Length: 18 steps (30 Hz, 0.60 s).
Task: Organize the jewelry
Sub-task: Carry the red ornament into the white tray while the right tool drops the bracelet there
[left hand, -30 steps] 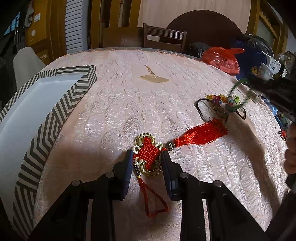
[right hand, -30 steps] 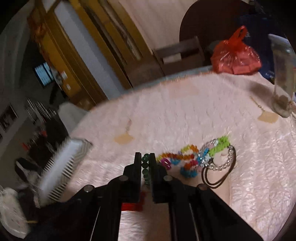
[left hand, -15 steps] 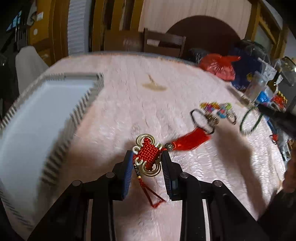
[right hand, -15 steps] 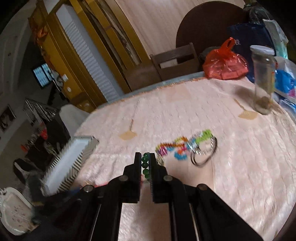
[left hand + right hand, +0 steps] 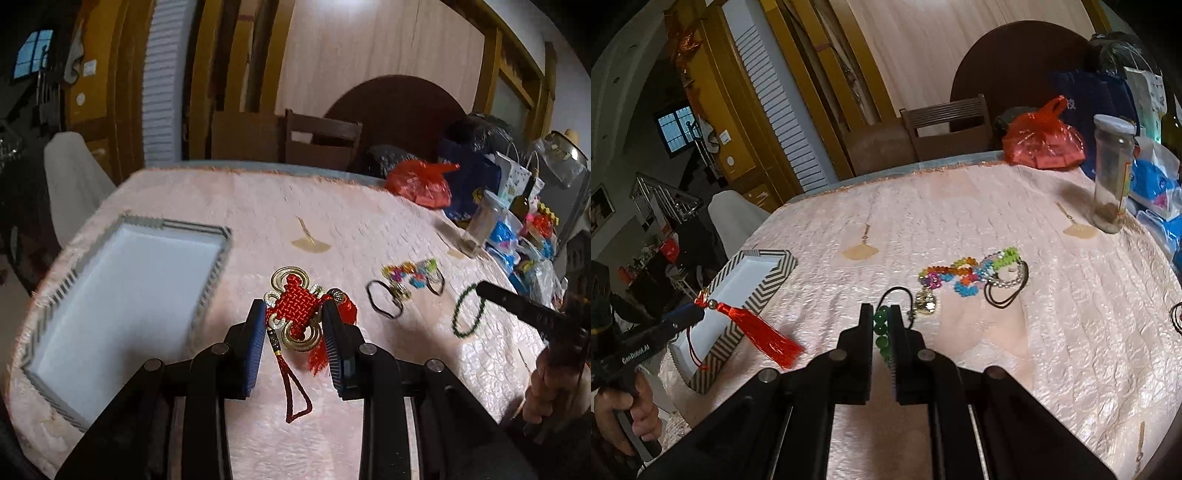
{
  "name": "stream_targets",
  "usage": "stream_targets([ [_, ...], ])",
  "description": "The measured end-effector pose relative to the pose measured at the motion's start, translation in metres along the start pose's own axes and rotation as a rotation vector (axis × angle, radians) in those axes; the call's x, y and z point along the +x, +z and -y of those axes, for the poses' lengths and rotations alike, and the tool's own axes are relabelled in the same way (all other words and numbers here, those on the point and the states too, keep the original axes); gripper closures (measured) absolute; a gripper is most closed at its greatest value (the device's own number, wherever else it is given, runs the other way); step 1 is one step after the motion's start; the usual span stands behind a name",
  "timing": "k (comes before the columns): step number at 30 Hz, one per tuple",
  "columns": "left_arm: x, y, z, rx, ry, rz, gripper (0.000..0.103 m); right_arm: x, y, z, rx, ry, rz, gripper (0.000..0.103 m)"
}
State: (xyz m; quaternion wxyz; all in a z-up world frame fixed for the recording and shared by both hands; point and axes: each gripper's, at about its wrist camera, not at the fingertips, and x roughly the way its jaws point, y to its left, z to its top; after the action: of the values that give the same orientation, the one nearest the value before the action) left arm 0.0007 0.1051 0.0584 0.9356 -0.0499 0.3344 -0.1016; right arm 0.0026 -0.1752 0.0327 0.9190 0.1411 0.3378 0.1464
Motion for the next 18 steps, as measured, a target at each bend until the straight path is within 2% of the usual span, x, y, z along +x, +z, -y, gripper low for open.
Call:
stream_targets([
  [9, -0.020, 0.013, -0.060, -0.069, 0.116, 0.049, 0.068, 0.009, 0.005, -0.042, -0.082, 0.007, -0.021, 0.095],
  [18, -0.027, -0.003, -0.131, -0.157, 0.248, 0.053, 0.068, 0.043, 0.019, -0.104, -0.173, 0.059, -0.059, 0.095],
])
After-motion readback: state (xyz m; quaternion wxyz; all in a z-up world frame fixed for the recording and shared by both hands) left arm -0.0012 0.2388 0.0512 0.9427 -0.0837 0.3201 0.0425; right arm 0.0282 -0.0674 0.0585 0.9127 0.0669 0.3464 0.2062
